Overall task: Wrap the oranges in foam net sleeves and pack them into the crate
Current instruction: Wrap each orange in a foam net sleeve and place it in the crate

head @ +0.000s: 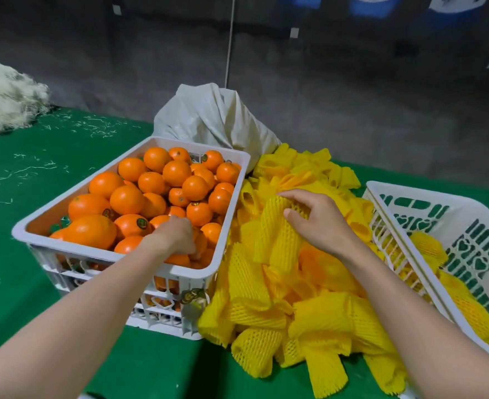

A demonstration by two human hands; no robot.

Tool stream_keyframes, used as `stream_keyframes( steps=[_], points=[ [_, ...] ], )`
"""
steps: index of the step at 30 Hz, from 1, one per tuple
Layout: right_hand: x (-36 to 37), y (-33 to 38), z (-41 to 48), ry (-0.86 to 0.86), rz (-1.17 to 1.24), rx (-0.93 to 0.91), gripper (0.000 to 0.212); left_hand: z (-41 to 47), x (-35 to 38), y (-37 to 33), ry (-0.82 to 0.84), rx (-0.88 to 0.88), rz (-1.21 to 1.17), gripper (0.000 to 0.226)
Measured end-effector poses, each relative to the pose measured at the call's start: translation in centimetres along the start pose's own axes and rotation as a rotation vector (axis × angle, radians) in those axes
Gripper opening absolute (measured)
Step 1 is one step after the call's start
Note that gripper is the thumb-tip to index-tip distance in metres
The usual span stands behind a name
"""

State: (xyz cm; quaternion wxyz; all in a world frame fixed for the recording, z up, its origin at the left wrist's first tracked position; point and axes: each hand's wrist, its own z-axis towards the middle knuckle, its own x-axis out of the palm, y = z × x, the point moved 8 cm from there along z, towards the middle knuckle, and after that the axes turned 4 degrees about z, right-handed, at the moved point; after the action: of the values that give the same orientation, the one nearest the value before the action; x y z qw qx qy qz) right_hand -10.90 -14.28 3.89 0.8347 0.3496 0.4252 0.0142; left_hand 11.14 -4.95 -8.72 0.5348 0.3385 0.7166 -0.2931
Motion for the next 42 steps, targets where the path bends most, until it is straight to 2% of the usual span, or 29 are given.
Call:
stream_keyframes(
  steps=[3,4,6,7,9,11,15,17,19,21,25,28,33,38,40,42],
  points=[
    [-0.5,-0.7,-0.5,-0.019,0.055,0.032,0.027,0.2,-1.0,0.3,-0.116,-0.010,-0.247,0.064],
    [-0.8,-1.1,-0.7,-0.026,0.090,0.064,0.025,0.0,-1.7,0.5,-0.173,-0.011,-0.433,0.070],
    [-1.2,-1.8,-1.1,-0.026,0.224,0.120,0.018,-0.9,-3.1,0.2,-0.239,0.060,-0.950,0.073],
    [-1.3,-1.8,-1.3,-0.018,0.322,0.146,0.016,-1.7,-3.8,-0.6,-0.225,0.135,-1.198,0.071],
    [-1.1,-1.8,-1.9,0.013,0.571,0.214,0.024,-3.5,-5.2,-3.1,-0.133,0.301,-1.487,0.068],
    [-0.6,-1.7,-2.4,0.074,0.791,0.266,0.027,-5.3,-6.5,-5.9,-0.054,0.419,-1.607,0.071],
    [-0.4,-1.3,-3.5,0.171,0.993,0.276,0.026,-8.1,-8.2,-10.6,0.005,0.534,-1.750,0.075],
    [-0.5,-1.3,-4.2,0.205,1.050,0.264,0.024,-8.8,-7.9,-12.9,0.128,0.552,-1.913,0.070],
    [-0.7,-1.4,-4.9,0.240,1.072,0.241,0.016,-9.1,-6.9,-15.0,0.226,0.484,-2.060,0.061],
    [-1.0,-1.7,-5.7,0.275,1.097,0.231,0.018,-8.8,-5.6,-16.3,0.203,0.379,-2.106,0.052],
    [-1.0,-2.5,-7.2,0.353,1.109,0.258,0.018,-8.4,-3.5,-18.8,0.161,0.326,-2.023,0.045],
    [-1.1,-3.9,-7.9,0.350,0.936,0.316,0.019,-8.1,-2.3,-19.9,0.050,0.259,-1.849,0.038],
    [-2.4,-5.6,-8.5,0.193,0.821,0.373,0.019,-8.3,-1.0,-20.9,-0.019,0.228,-1.795,0.016],
    [-3.9,-8.3,-9.1,-0.141,0.693,0.453,0.020,-8.8,0.4,-22.4,0.100,0.210,-2.043,0.012],
    [-4.3,-8.5,-9.2,-0.169,0.617,0.418,0.023,-8.9,0.4,-22.5,0.106,0.240,-2.040,0.009],
    [-4.8,-8.4,-9.2,-0.197,0.574,0.354,0.027,-9.0,0.6,-22.8,0.149,0.268,-2.058,0.016]
  ],
)
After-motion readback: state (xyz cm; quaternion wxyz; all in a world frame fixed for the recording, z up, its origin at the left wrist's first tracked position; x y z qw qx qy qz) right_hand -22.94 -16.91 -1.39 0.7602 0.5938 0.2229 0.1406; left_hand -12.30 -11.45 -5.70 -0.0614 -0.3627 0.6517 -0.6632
